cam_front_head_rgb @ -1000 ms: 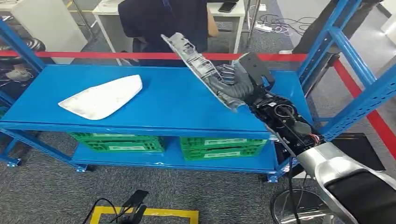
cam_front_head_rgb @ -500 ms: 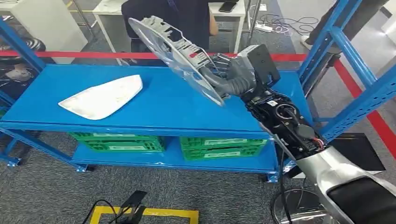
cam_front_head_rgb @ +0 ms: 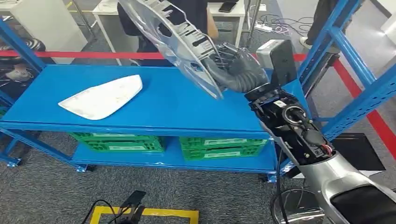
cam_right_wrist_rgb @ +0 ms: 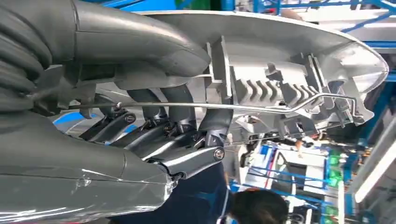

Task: Take the parts from the cabinet and place them on the table.

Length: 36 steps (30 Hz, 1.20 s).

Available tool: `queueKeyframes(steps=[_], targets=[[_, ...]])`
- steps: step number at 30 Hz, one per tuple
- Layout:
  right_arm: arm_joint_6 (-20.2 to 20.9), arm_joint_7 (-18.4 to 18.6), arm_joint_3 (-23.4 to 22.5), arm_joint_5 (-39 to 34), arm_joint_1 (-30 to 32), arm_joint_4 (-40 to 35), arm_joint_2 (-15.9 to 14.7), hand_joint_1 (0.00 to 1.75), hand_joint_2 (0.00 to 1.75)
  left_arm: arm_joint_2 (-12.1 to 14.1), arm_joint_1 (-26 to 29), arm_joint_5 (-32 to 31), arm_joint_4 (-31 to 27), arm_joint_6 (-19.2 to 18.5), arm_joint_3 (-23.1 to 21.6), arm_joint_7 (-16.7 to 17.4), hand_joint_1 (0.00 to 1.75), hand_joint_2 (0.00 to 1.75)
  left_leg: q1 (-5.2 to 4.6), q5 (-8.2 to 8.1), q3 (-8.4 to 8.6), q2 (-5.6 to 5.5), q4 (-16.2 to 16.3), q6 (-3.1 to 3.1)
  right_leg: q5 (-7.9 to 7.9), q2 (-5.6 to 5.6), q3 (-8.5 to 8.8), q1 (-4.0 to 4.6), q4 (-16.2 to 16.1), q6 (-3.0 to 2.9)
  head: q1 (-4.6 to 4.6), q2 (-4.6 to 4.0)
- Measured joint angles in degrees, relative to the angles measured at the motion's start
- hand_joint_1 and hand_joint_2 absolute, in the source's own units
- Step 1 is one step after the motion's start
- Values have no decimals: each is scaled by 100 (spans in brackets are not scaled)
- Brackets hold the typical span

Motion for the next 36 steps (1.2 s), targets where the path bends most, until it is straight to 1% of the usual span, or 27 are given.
queueKeyframes(steps=[12, 14, 15, 17, 19, 21, 22, 24, 25, 27, 28, 29, 30, 32, 33, 36], targets=[[-20, -42, -151, 83, 198, -400, -2, 175, 175, 11, -1, 0, 0, 9, -96, -9, 0, 0, 0, 0, -1, 0, 0, 0, 0, 0, -1, 0, 0, 0, 2, 0], [-181, -48, -151, 334, 231, -459, -2, 175, 175, 11, 0, 24, 0, 140, -105, -187, 0, 0, 0, 0, 0, 0, 0, 0, 0, 0, -1, 0, 0, 0, 2, 0], [-271, -52, -151, 466, 267, -492, -2, 175, 175, 9, -4, 75, 0, 199, -105, -328, 0, 0, 0, 0, 0, 0, 0, 0, 0, -1, -1, 0, 0, 0, 2, 0], [-422, -48, -151, 679, 351, -559, -2, 175, 175, 11, -4, 275, -2, 253, -105, -714, 0, 0, 0, 0, -1, -1, 0, 0, 0, -1, -1, 0, 0, 0, 2, 0], [-479, -35, -155, 800, 435, -614, -2, 175, 175, 11, -10, 508, 0, 260, -103, -1111, 0, 0, 0, 0, 0, 3, 0, 0, 0, -1, -1, 0, 0, 0, 2, 0], [-520, -7, -166, 900, 500, -677, -2, 175, 175, 11, -31, 743, -2, 240, -74, -1420, 0, 0, 0, 0, 0, 4, 0, 0, 0, -1, -1, 0, 0, 0, 2, 0], [-533, 2, -168, 933, 522, -699, -2, 175, 175, 11, -44, 809, -2, 234, -70, -1491, 0, 175, 0, 0, 0, 4, 0, 0, 0, -1, -1, 0, 0, 0, 2, 0], [-538, 13, -168, 977, 555, -748, -2, 175, 175, 15, -68, 874, -2, 229, -59, -1558, 0, 175, 0, 0, -1, 3, 0, 0, 0, 0, -1, 0, 0, 0, 2, 0], [-557, 26, -168, 1031, 565, -767, -2, 175, 175, 17, -70, 883, -2, 310, -52, -1639, 0, 175, 0, 0, -1, 2, 0, 0, 0, 0, -2, 0, 0, 0, 2, 0], [-631, 72, -159, 1184, 582, -804, -2, 175, 175, 9, -73, 876, -2, 670, -46, -1967, 0, 175, 0, 0, -1, 2, 0, 0, 0, 0, -2, 1, 0, 0, 4, 0], [-664, 77, -155, 1230, 586, -809, -2, 175, 175, 2, -82, 874, -2, 798, -37, -2081, 0, 175, 0, 0, -1, 2, 0, 0, 0, 0, -2, 0, 0, 0, 2, 0], [-678, 87, -151, 1252, 591, -815, -2, 175, 175, 4, -93, 874, -2, 848, -28, -2129, 0, 175, 0, 0, -1, 2, 0, 0, 0, 0, -2, 0, 0, 0, 4, 0], [-688, 92, -151, 1270, 597, -833, -2, 175, 175, 2, -101, 876, -2, 840, -22, -2144, 0, 0, 0, 0, -1, 2, 0, 0, 0, 0, -2, 0, 0, 0, 4, 0], [-695, 85, -142, 1342, 600, -861, -2, 175, 175, 0, -104, 914, -2, 693, -7, -2197, 0, 0, 0, 0, -1, 4, 0, 0, 0, -1, -2, 0, 0, 0, 4, 0], [-704, 79, -133, 1395, 603, -881, -2, 175, 175, -4, -105, 922, -2, 682, 2, -2194, 0, 0, 0, 0, -1, 3, 0, 0, 0, 0, -1, 0, 0, 0, 2, 0], [-736, 61, -107, 1528, 607, -933, -2, 175, 175, -22, -110, 929, -2, 671, 28, -2057, 0, 0, 0, 0, -3, 1, 0, 0, 0, -1, -1, 0, 0, 0, 7, 0]])
